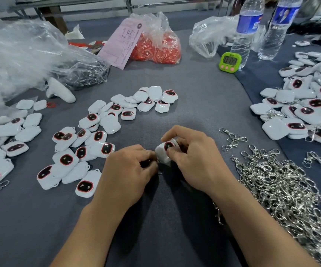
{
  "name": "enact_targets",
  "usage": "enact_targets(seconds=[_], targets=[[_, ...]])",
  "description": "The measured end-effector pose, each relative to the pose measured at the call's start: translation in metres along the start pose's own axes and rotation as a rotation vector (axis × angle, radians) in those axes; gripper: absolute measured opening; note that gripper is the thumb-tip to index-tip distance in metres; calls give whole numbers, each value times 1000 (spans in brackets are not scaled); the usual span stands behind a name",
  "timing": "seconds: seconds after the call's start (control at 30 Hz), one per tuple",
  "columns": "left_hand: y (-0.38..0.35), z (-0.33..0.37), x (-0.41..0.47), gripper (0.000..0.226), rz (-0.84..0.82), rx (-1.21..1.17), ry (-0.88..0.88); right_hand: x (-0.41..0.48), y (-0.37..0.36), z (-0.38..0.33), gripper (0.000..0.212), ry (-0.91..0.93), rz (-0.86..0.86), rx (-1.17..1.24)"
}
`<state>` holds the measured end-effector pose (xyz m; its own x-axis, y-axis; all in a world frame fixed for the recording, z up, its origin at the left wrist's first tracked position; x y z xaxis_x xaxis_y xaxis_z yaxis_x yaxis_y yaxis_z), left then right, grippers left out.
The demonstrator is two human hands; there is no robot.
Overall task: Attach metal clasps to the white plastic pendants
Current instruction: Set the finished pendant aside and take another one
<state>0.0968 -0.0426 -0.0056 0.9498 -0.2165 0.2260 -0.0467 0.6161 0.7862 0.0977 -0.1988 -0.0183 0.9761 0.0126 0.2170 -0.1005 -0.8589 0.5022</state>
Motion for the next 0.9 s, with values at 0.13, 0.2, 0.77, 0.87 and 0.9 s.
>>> enact_targets(seconds=[0.13, 0.2, 0.77, 0.87, 0.9], targets=[[1, 2, -2, 7, 26, 34, 12, 1, 0, 0, 16, 0, -19, 6], [3, 2, -2, 5, 42, 38, 29, 1, 0, 0, 15, -1, -25, 20], [-1, -12, 8, 14, -18, -516, 174, -1, 1, 16, 18, -290, 42, 731], [-1, -10, 7, 7, -50, -514, 166, -3, 5, 12, 18, -248, 49, 728], [0, -10, 8, 7, -58, -500, 159, -4, 6, 10, 19, -225, 54, 721]])
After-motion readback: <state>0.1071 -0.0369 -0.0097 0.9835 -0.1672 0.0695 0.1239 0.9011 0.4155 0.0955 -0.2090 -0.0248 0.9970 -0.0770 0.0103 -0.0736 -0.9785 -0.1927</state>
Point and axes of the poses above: each hand's wrist, its own x-axis towards the middle knuckle, its own y-axis out of the back of the hand, z = x × y, the point moved 8 cm from there along x, towards the middle knuckle, and after that the axes turned 6 degrees about y, right-handed, at the moved point
